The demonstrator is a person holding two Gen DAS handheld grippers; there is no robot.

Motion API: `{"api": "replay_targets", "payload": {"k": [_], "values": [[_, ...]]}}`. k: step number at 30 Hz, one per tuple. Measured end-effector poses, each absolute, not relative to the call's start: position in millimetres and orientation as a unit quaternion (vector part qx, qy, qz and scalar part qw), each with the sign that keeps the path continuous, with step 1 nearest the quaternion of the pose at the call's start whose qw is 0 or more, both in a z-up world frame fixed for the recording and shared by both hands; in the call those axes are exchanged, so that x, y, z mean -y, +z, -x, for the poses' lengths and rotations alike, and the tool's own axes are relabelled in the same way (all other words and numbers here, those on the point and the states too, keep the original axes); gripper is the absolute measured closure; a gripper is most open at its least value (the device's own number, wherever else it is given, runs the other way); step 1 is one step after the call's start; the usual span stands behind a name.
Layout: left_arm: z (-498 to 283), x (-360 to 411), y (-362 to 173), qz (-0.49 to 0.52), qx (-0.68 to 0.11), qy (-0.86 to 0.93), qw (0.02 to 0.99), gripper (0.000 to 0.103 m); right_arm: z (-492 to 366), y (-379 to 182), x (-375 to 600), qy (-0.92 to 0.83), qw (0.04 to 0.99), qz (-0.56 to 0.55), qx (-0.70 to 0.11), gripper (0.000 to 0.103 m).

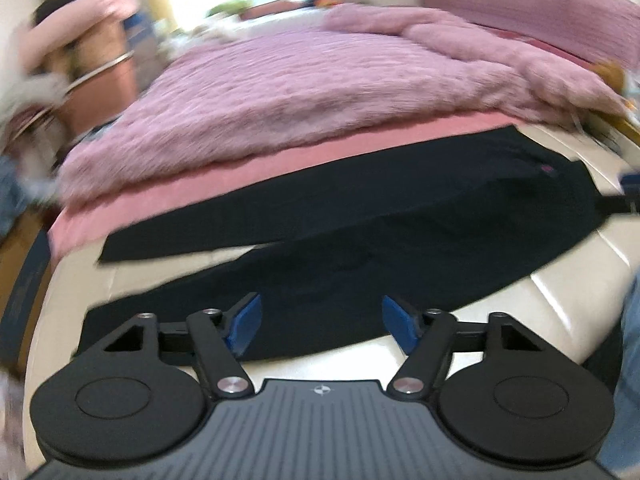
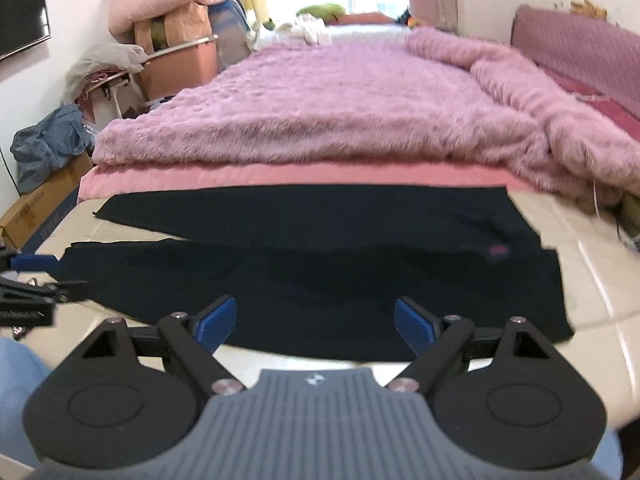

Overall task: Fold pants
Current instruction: 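Grasp the black pants' leg hems with both grippers while lifting them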

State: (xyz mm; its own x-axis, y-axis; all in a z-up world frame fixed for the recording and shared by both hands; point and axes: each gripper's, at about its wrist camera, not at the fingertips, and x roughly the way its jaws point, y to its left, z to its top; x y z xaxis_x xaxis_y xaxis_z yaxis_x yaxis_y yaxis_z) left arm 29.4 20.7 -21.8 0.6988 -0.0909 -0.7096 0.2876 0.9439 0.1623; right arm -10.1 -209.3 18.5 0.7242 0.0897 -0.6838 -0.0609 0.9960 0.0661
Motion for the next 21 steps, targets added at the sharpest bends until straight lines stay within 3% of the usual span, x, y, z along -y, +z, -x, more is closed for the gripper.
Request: {"api": "replay_targets", "payload": {"k": [4, 9, 10, 15, 21], "values": [[-40, -30, -45, -0.209, -0.364, -0.15, 0.895, 0.04, -5, 6, 242, 0.053, 0.924, 0.033, -0.377, 0.022], [-57, -44, -92, -0.326, -0.39, -0.186, 0.84, 0.041, -27, -17, 293, 0.047, 0.91, 0.059, -0.408, 0.053], [-60, -48, -102, -0.347, -0.398, -0.183, 0.829, 0.042, -32, -24, 302, 0.047, 0.906, 0.072, -0.415, 0.056], [-71, -76, -141, -0.438, -0.416, -0.15, 0.782, 0.045, -49, -57, 334, 0.021, 0.879, 0.142, -0.454, 0.057], [-83, -100, -155, -0.452, -0.437, -0.134, 0.766, 0.048, -59, -83, 361, -0.001, 0.861, 0.159, -0.484, 0.057]]}}
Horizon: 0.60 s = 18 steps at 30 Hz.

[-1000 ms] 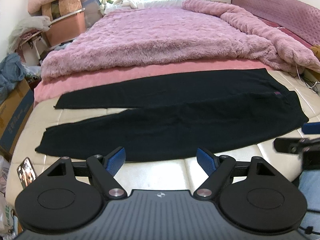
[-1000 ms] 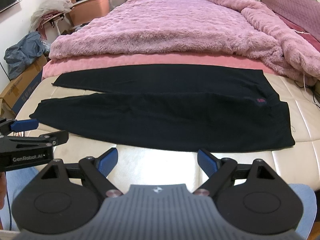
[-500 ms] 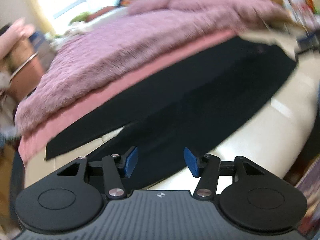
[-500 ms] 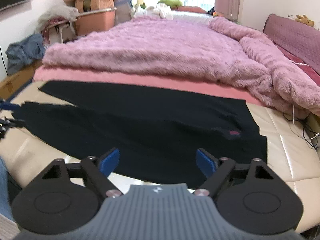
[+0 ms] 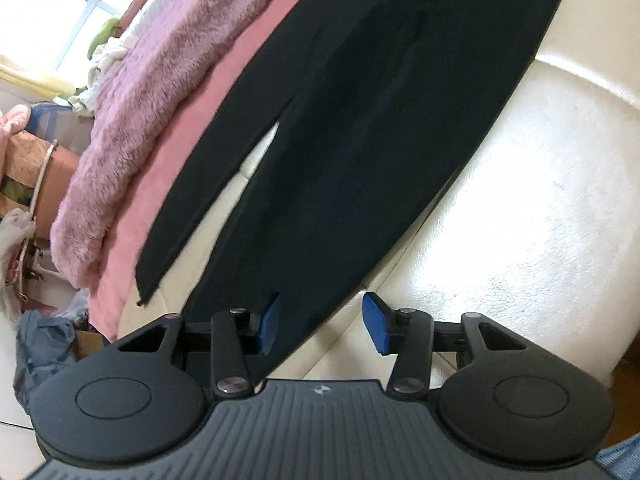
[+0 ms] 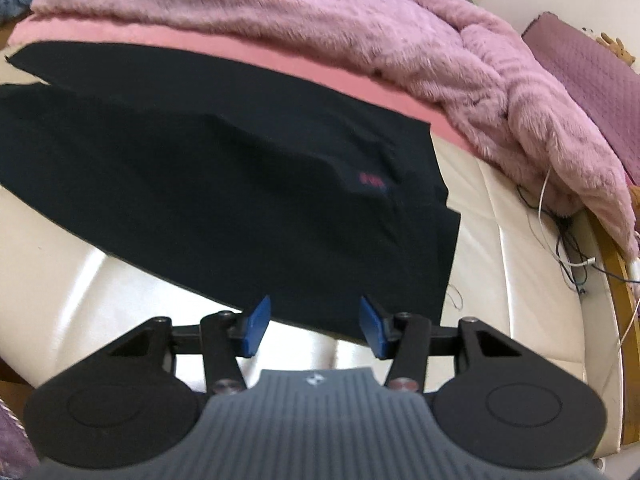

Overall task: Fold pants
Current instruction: 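Grasp the black pants' leg hems with both grippers while lifting them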

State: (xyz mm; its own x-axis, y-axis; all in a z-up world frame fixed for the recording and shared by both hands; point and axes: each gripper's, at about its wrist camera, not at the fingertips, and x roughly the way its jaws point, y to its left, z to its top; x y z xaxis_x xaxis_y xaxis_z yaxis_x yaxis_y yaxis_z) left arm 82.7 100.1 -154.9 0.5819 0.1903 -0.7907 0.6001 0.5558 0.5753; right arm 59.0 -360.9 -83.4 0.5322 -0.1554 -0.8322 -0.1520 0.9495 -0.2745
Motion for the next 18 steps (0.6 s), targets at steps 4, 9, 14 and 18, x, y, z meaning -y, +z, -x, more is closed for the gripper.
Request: {"api": "replay_targets", "payload": {"k": [4, 9, 14, 18], "values": [[-81, -95, -165, -0.471, -0.428, -0.139, 0.759, 0.048, -64, -96, 365, -0.004, 0.851, 0.182, -0.493, 0.057], [-84, -87, -167, -0.468, -0.423, -0.134, 0.764, 0.061, -68, -103, 372, 0.003, 0.833, 0.245, -0.496, 0.057], [-86, -77, -173, -0.447, -0.442, -0.128, 0.768, 0.1, -64, -103, 378, 0.051, 0.808, 0.313, -0.496, 0.057], [-90, -76, -171, -0.416, -0.445, -0.097, 0.787, 0.102, -59, -109, 376, 0.102, 0.77, 0.377, -0.504, 0.057]]}}
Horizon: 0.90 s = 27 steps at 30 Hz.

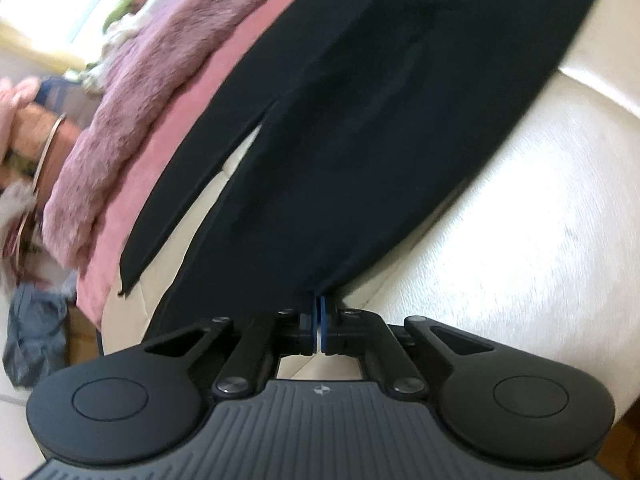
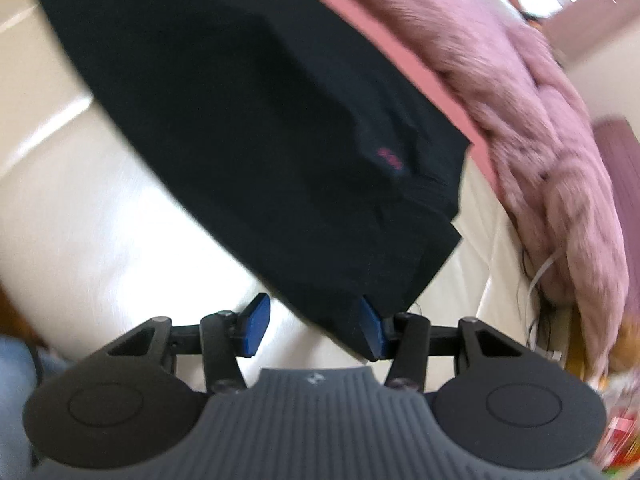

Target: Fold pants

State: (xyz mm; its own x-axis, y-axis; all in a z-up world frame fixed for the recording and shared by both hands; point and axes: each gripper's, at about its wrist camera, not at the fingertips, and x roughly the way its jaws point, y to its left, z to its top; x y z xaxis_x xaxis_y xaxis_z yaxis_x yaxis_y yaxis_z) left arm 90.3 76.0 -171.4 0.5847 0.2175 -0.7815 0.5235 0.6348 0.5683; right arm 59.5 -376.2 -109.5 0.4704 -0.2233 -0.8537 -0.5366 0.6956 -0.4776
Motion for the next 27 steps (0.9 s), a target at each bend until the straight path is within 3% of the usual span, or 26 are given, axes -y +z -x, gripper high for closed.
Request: {"api": "replay_targets", "payload": {"k": [5, 7, 8, 9, 18, 27], "values": [[-97, -81, -154, -0.367, -0.444, -0.059, 0.815, 0.103, -64, -131, 374, 0.134, 0.71, 0.459, -0.517, 0.061], [-100, -82, -148, -0.347, -0.441, -0.046, 0.827, 0.103, -66, -135, 375, 0.14, 0.7, 0.476, -0.514, 0.074], [-102, -82, -144, -0.336, -0.439, -0.04, 0.833, 0.103, -65, -138, 374, 0.143, 0.696, 0.48, -0.515, 0.092], [-103, -83, -142, -0.327, -0.437, -0.034, 0.837, 0.103, -65, -140, 373, 0.142, 0.691, 0.486, -0.516, 0.103], [-130, -86, -93, -0.258, -0.397, 0.004, 0.881, 0.103, -61, -100, 371, 0.085, 0.746, 0.481, -0.452, 0.103], [-203, -82, -46, -0.246, -0.362, 0.045, 0.898, 0.103, -133, -30, 375, 0.012, 0.811, 0.436, -0.39, 0.103]]}}
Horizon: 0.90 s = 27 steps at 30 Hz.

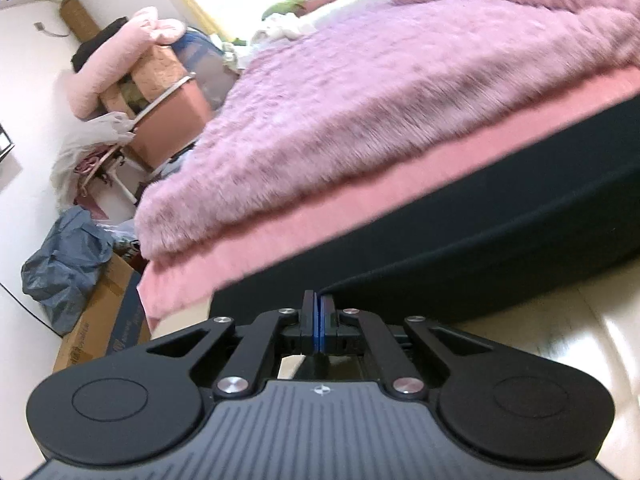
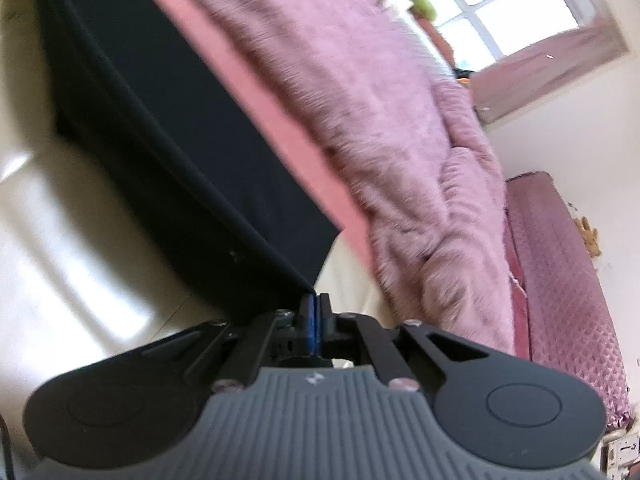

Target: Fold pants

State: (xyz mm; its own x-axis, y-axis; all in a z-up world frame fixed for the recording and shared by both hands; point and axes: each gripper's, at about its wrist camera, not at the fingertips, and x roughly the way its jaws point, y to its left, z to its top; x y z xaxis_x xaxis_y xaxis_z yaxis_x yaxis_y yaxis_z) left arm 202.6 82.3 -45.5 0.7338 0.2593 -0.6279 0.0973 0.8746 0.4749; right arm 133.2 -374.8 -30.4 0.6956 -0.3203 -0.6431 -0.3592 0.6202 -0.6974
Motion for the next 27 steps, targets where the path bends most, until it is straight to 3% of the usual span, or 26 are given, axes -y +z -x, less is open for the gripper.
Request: {"api": "replay_targets", "payload": {"k": [9, 17, 27], "values": [[-299, -77, -53, -0.262, -0.383, 0.065, 0.883, 0.103, -250, -28, 382, -0.001, 0.82, 0.416, -0.392, 0.103], [-362, -68, -111, -0.293, -0.43, 0.06, 0.852, 0.103, -338, -94, 393, 0.0, 0.81, 0.388, -0.439, 0.103], [-382, -68, -163, -0.319, -0.448, 0.049, 0.834, 0.103, -372, -160, 398, 0.011, 0.798, 0.378, -0.469, 0.103]]}}
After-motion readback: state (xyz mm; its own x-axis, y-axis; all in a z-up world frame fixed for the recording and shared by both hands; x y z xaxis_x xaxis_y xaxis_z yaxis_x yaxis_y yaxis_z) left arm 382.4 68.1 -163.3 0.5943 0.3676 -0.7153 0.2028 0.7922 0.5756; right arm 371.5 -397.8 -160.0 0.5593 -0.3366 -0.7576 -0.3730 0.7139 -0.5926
